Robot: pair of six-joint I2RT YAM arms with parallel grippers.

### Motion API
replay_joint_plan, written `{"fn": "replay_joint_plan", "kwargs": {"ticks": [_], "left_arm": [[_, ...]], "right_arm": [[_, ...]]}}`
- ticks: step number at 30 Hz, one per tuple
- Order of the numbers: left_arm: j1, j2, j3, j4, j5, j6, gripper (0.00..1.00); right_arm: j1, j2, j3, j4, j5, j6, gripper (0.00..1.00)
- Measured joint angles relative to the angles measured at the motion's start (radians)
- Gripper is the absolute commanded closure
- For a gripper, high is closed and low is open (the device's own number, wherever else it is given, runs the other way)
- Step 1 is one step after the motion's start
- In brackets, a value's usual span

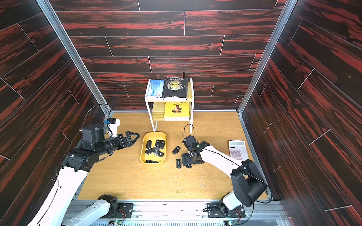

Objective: Place the car key into the storage box
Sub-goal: Pick up the car key from the center of the board.

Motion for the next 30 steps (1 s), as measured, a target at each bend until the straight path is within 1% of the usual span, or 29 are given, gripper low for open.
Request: {"fn": "replay_joint_plan", "kwargs": {"ticks": [5,12,17,19,21,23,27,30], "left_arm": [[0.0,0.0,-0.018,0.0,0.003,-0.002,0.0],[0.0,0.002,-0.039,0.019,0.013,-0.016,0.0],[0.0,0.007,-0.04,0.022,0.014,-0.019,0.0],[0.0,0.007,-0.043,0.031,0.015,-0.021,0.0],[0.0,0.008,-0.051,0.04,0.019,-0.024,0.0],[0.0,0.013,-0.057,0.042,0.023,-0.027,0.0],[0.0,0.028,-0.059,0.048,0.025,-0.027,0.0],[0.0,0.032,-0.06,0.049,0.026,-0.027,0.0]], "right_arm": [[0.0,0.04,-0.018,0.028,0.007,-0.004,0.13],[0.002,0.122,-0.01,0.052,0.026,-0.021,0.16],[0.015,0.169,0.031,0.043,0.06,-0.029,0.23],[0.023,0.175,0.045,0.04,0.069,-0.036,0.29],[0.028,0.178,0.055,0.039,0.076,-0.041,0.33],[0.031,0.182,0.063,0.037,0.08,-0.042,0.34],[0.035,0.203,0.071,0.037,0.082,-0.043,0.41],[0.037,0.225,0.071,0.034,0.082,-0.045,0.41]]}}
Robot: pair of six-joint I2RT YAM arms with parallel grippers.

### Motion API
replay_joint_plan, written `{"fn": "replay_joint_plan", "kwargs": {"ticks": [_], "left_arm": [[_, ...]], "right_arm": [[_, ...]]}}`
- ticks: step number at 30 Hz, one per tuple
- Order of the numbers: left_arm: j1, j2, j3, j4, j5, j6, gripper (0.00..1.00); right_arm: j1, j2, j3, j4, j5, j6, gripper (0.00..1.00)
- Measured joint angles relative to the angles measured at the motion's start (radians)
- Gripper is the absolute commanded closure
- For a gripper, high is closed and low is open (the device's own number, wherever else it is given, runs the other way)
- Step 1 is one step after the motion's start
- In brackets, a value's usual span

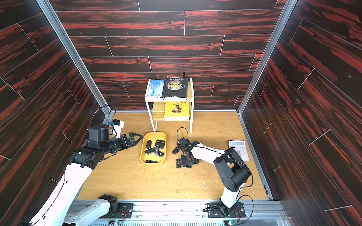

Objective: Place the car key into the storage box
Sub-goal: Pick up the car key from the center of the board.

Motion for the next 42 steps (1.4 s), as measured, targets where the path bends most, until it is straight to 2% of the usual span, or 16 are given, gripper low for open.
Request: {"fn": "replay_joint_plan", "kwargs": {"ticks": [2,4,8,9,11,12,23,33,37,42], "left_arm": [[0.0,0.0,0.0,0.0,0.0,0.0,0.0],[0.0,0.0,0.0,0.003,0.0,0.0,0.0],[0.0,0.0,0.0,0.01,0.0,0.0,0.0],[0.0,0.0,0.0,0.012,0.0,0.0,0.0],[0.0,0.002,0.0,0.014,0.0,0.0,0.0],[0.0,0.003,0.0,0.014,0.0,0.0,0.0],[0.0,0.003,0.0,0.049,0.007,0.021,0.0],[-0.027,-0.041,0.066,0.192,0.095,0.028,0.0],[-0.125,-0.025,0.098,0.239,0.093,0.056,0.0],[-0.348,0.022,0.145,0.211,-0.034,0.211,0.05]], "right_arm": [[0.002,0.01,0.0,0.0,0.0,0.0,0.43],[0.005,0.013,0.0,0.002,0.0,-0.005,0.52],[0.008,0.015,0.0,0.008,-0.003,-0.004,0.59],[0.008,0.015,0.0,0.011,-0.003,-0.005,0.65],[0.01,0.015,0.001,0.012,-0.003,-0.013,0.88],[0.01,0.015,0.005,0.01,-0.002,-0.008,0.91],[0.01,0.0,0.022,-0.039,-0.036,-0.019,0.91],[0.01,-0.18,0.178,-0.147,-0.11,-0.039,0.91],[0.01,-0.251,0.243,-0.194,-0.152,-0.047,0.91],[0.007,-0.298,0.345,-0.263,-0.219,-0.064,0.91]]}}
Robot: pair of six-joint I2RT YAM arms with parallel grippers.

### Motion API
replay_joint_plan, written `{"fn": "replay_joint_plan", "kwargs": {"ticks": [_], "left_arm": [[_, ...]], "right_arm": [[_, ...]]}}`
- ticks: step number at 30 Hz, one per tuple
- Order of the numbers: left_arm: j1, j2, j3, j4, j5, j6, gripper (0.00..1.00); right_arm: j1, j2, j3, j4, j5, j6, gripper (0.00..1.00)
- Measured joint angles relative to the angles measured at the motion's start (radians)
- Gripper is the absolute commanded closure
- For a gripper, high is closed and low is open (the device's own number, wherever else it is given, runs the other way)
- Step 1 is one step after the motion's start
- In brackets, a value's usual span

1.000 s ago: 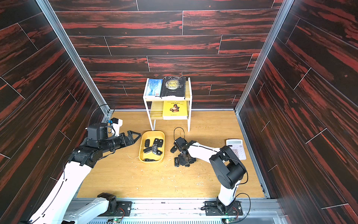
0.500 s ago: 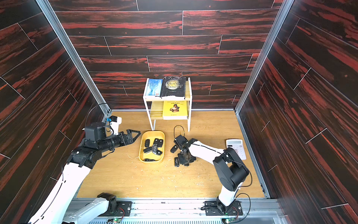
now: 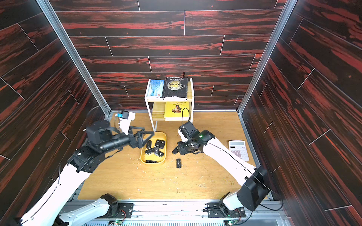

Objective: Place the car key into the storage box
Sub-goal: Pick up the car key from the center of the board.

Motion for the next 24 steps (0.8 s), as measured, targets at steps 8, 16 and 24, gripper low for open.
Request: {"fn": "replay_joint_plan", "kwargs": {"ticks": [8,16,24], "left_arm": [[-0.229,-0.102,-0.146,0.016,-0.219,0.355,0.06],[-0.237,-0.332,-0.437,0.141,-0.229,0.713,0.01],[-0.237,-0.281,-0.437,0.274,-0.184,0.774,0.02]], "right_arm": [[-0.081,-0.024,0.163,-0.075,-0.249,-0.042,0.9],[-0.121,-0.027,0.203,-0.057,-0.615,-0.045,0.9],[-0.124,-0.082,0.035,0.213,-0.937,0.096,0.89]]}}
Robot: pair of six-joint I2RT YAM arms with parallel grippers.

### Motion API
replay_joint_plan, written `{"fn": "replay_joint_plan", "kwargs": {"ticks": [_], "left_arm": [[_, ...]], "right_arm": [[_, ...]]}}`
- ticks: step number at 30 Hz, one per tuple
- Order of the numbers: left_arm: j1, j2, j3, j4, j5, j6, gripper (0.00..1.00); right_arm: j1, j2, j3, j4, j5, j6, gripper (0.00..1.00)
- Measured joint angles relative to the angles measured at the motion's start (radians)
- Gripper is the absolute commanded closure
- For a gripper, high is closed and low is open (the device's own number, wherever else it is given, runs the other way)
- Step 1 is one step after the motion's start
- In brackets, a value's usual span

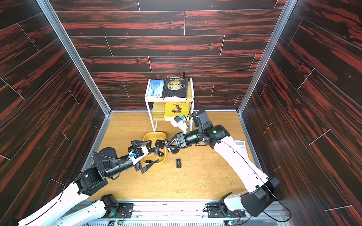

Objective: Place the car key into the storage box
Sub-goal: Pick up the car key from the center of the board.

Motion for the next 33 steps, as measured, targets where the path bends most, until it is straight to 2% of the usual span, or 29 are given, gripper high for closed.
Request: {"fn": "replay_joint_plan", "kwargs": {"ticks": [6,12,33], "left_arm": [[-0.001,0.071,0.02,0.061,0.037,-0.001,0.02],[-0.011,0.131,0.034,0.09,0.058,0.001,0.0],[-0.054,0.234,0.128,0.114,0.079,0.003,0.0]], "right_arm": [[0.0,-0.02,-0.079,0.199,-0.112,0.127,0.88],[0.0,-0.027,-0.092,0.296,-0.153,0.186,0.88],[0.0,-0.027,-0.117,0.339,-0.164,0.204,0.89]]}}
